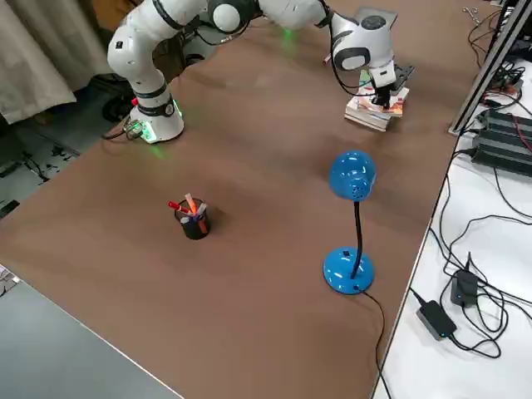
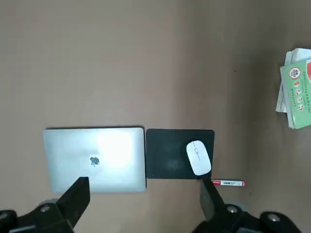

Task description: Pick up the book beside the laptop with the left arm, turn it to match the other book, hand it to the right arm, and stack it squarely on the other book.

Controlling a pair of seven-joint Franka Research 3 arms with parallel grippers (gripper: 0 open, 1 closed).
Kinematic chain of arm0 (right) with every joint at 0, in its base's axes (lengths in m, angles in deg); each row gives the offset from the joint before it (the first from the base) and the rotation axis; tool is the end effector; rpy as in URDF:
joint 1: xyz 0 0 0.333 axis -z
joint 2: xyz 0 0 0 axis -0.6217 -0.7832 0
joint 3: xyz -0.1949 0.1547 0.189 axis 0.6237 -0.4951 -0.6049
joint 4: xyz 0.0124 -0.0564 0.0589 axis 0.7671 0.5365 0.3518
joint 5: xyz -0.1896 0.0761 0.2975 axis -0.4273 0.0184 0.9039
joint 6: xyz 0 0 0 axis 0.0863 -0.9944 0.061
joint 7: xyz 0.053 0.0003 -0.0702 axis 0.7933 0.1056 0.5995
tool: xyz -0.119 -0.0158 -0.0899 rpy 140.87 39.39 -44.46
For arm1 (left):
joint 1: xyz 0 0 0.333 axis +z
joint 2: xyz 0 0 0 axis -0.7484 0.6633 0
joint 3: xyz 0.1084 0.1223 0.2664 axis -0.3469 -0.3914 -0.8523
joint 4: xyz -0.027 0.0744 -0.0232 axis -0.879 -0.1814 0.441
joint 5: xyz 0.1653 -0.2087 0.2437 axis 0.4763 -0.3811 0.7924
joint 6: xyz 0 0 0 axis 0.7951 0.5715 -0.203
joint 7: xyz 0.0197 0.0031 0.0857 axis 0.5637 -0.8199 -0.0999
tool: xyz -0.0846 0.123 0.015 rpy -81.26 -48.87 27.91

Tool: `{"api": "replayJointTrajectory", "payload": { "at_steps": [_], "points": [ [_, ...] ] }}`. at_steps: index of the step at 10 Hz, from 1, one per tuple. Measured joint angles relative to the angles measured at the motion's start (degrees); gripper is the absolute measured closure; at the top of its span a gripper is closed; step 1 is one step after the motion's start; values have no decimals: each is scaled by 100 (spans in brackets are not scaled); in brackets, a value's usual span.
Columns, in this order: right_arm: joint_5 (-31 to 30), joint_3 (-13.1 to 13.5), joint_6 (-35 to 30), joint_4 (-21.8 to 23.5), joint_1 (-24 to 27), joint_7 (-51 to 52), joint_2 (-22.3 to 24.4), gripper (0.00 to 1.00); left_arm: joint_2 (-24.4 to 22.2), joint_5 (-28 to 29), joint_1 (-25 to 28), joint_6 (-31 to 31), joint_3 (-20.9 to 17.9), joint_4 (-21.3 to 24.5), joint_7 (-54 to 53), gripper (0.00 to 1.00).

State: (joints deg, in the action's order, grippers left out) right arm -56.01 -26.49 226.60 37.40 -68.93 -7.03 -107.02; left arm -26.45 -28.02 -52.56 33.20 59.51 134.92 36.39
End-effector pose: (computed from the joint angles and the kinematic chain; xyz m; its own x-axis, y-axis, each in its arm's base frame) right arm 0.6633 0.3942 0.2013 0.9330 -0.2909 0.2121 -0.2143 -0.9221 -0.3222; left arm 0.5486 -0.0612 0.5453 0.9996 0.0226 -0.0146 0.0229 -0.9995 0.0216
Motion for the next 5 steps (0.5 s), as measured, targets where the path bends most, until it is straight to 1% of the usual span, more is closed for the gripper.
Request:
{"api": "replayJointTrajectory", "payload": {
  "at_steps": [3, 5],
  "points": [
    [8, 13, 21, 104, 1, -376, 54, 99, 0, 0, -49, 5, 4, -40, 0, 0],
    [15, 26, 24, 265, 1, -577, 158, 99, 15, 0, -41, 5, 2, -42, 0, 0]
  ]
}}
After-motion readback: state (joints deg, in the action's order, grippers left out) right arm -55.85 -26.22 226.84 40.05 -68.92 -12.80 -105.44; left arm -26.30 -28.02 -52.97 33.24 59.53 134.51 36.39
